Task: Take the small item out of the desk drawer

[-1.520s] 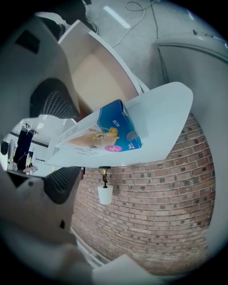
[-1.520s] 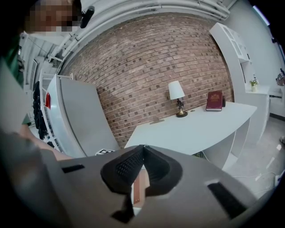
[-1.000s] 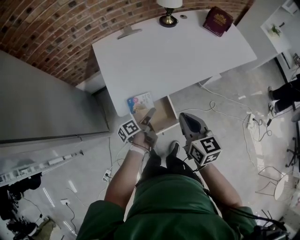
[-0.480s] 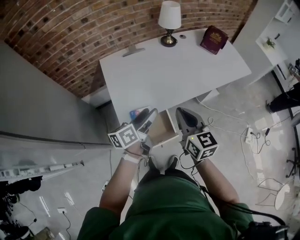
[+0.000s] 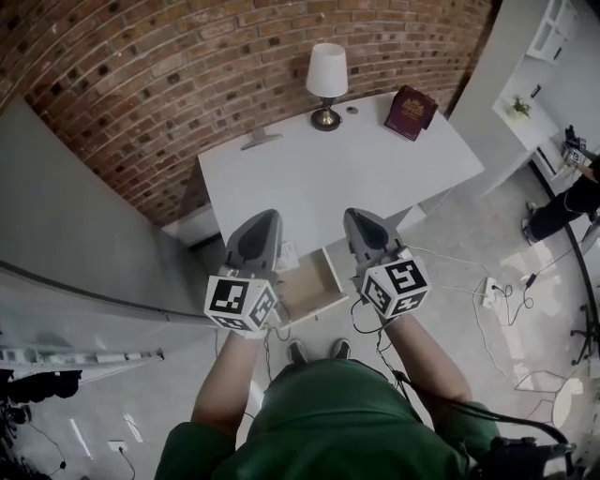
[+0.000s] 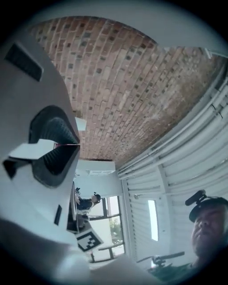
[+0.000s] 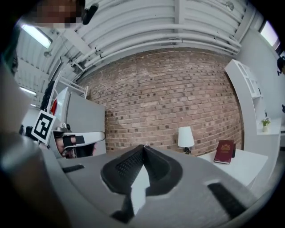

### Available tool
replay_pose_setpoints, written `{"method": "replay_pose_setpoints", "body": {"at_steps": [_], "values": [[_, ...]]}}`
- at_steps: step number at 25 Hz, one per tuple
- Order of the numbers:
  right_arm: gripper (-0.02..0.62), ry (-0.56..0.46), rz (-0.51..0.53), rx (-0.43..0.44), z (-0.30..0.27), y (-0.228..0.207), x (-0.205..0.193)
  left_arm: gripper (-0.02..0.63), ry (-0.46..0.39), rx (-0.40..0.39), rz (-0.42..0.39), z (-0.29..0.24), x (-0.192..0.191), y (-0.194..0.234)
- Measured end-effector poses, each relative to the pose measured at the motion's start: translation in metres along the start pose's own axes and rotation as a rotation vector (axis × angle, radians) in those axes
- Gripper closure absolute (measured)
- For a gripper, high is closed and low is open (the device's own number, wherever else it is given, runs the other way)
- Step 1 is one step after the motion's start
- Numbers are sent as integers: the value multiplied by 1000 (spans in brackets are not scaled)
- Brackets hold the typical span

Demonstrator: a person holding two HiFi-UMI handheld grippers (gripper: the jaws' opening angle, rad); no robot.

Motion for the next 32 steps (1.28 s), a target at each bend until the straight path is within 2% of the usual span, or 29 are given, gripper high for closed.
{"method": "replay_pose_setpoints", "body": {"at_steps": [3, 6, 14, 20, 28, 32], "values": [[592, -33, 32, -10, 3, -2, 14, 597, -28, 19, -97, 3, 14, -7], [592, -73, 80, -31, 4, -3, 28, 597, -38, 36, -157, 4, 25, -12], [592, -144, 181, -29, 6, 1, 51, 595, -68, 69, -204, 0, 32, -11], [592, -161, 218, -39, 5, -4, 59, 595, -34, 75, -308, -4, 37, -19], [592, -158, 208, -31, -2, -3, 61, 595, -52, 58, -386, -11, 36, -25], [592, -156, 217, -21, -6, -2, 58, 595, -64, 36, -450, -11, 37, -26]]}}
Point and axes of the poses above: the fingertips, and each gripper's own axes: z backward along the fingers, y to its left, x out of its top, the point moved 10 cm from there along z, backward along the fingers, and after that the axes turned 7 degrees about z, right-handed, at the moved point
